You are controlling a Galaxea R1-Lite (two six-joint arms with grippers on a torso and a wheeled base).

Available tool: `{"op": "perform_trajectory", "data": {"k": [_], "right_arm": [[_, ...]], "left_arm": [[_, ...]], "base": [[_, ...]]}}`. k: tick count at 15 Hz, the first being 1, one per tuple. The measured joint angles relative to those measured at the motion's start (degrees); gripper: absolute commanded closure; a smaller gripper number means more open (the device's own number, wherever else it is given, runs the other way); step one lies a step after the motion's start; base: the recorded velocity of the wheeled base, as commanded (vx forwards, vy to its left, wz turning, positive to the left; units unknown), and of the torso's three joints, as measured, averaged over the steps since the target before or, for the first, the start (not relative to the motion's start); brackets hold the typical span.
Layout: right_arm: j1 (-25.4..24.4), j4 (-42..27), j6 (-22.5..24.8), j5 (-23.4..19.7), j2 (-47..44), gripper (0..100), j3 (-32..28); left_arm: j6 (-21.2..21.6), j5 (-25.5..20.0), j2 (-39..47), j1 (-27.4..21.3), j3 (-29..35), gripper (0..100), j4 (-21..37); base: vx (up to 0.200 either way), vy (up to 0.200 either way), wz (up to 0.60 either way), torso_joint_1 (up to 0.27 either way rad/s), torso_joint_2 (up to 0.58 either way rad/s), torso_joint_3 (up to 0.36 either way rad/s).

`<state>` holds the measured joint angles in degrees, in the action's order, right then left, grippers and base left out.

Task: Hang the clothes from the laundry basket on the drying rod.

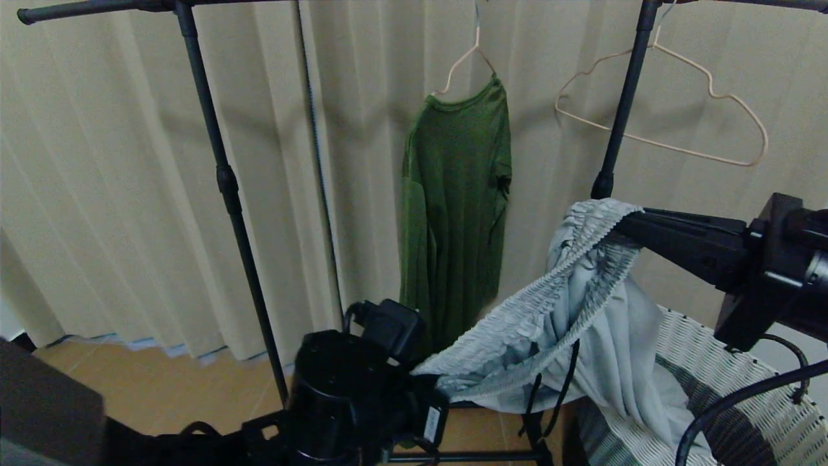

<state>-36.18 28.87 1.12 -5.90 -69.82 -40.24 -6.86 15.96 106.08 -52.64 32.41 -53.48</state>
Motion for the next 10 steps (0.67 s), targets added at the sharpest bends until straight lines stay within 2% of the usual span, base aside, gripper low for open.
{"op": "perform_trajectory", "data": {"k": [2, 4, 6, 10], "right_arm": [[2.73, 0.66, 0.00, 0.00, -1.24, 100, -0.52], [5.10, 3.60, 0.07, -0.04, -2.29, 100, -0.99], [6.67, 6.77, 0.07, -0.11, -3.54, 100, -1.57], [8.81, 8.35, 0.02, -0.15, -5.95, 100, -5.56]], "left_arm": [[2.19, 0.11, -7.52, 3.56, 1.26, 100, 6.66], [5.17, 0.05, -14.98, 8.48, 7.00, 100, 16.42], [7.70, -0.04, -20.22, 11.54, 13.47, 100, 22.25], [11.24, -0.11, -25.51, 13.28, 26.27, 100, 30.85]], "base": [[0.000, 0.000, 0.00, 0.000, 0.00, 0.000], [0.000, 0.000, 0.00, 0.000, 0.00, 0.000], [0.000, 0.000, 0.00, 0.000, 0.00, 0.000], [0.000, 0.000, 0.00, 0.000, 0.00, 0.000]]}}
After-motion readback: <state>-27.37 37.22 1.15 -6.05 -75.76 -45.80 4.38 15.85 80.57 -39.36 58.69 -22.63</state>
